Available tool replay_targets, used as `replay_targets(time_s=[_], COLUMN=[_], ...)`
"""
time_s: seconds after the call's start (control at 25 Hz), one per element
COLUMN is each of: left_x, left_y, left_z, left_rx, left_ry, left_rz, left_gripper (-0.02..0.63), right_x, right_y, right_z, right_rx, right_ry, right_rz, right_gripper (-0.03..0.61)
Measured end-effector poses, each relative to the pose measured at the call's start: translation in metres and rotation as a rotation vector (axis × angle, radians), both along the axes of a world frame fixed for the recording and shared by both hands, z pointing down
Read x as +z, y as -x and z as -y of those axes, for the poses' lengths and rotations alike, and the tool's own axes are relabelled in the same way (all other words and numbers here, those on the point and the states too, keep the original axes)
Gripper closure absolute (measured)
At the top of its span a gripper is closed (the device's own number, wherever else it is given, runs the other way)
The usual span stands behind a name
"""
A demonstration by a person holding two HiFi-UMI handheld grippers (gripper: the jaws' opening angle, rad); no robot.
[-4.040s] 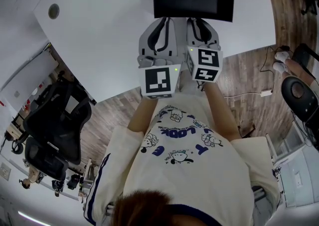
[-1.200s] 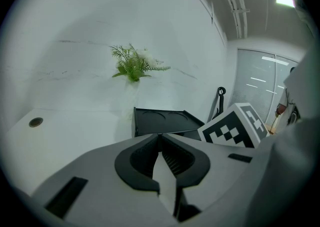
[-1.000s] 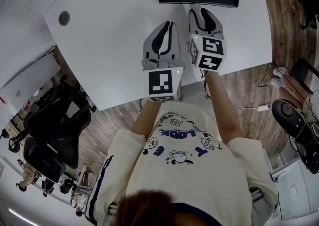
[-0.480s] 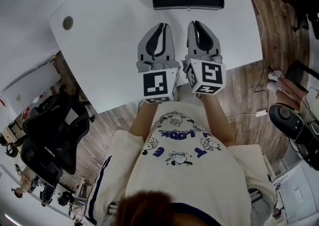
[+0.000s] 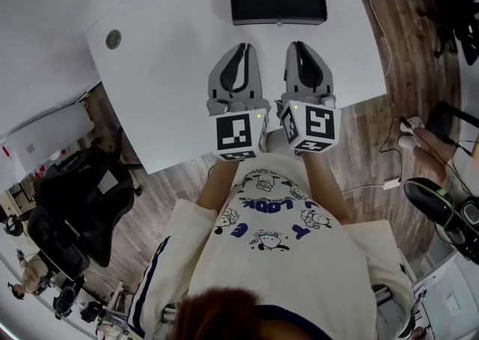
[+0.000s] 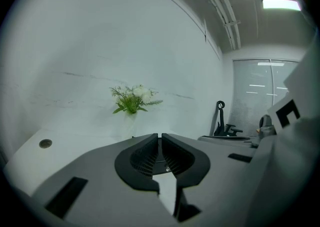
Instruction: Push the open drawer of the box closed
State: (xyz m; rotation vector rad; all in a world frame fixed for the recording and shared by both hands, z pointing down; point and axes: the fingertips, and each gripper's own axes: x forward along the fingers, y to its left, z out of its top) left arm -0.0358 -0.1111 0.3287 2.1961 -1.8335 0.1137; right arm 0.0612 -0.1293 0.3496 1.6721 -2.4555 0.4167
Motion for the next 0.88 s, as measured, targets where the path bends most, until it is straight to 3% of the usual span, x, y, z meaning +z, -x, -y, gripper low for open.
replay_targets(time_s=[0.48, 0.88], left_x=[-0.028, -0.041], left_y=[-0.005, -0.004], left_z=[-0.002, -0.003], left_rx=[-0.007, -0.005], left_ry=[-0.071, -0.107], left_rz=[0.022, 0.033], left_gripper=[0.581, 0.581], right_x=[-0.033, -0.04], right_y=[-0.004, 0.002], right_z=[-0.003, -0.003], right_rx=[-0.012, -0.026], right_ry=[-0.095, -0.115], right_rz=[0.006, 0.015], right_gripper=[0.538, 0.54])
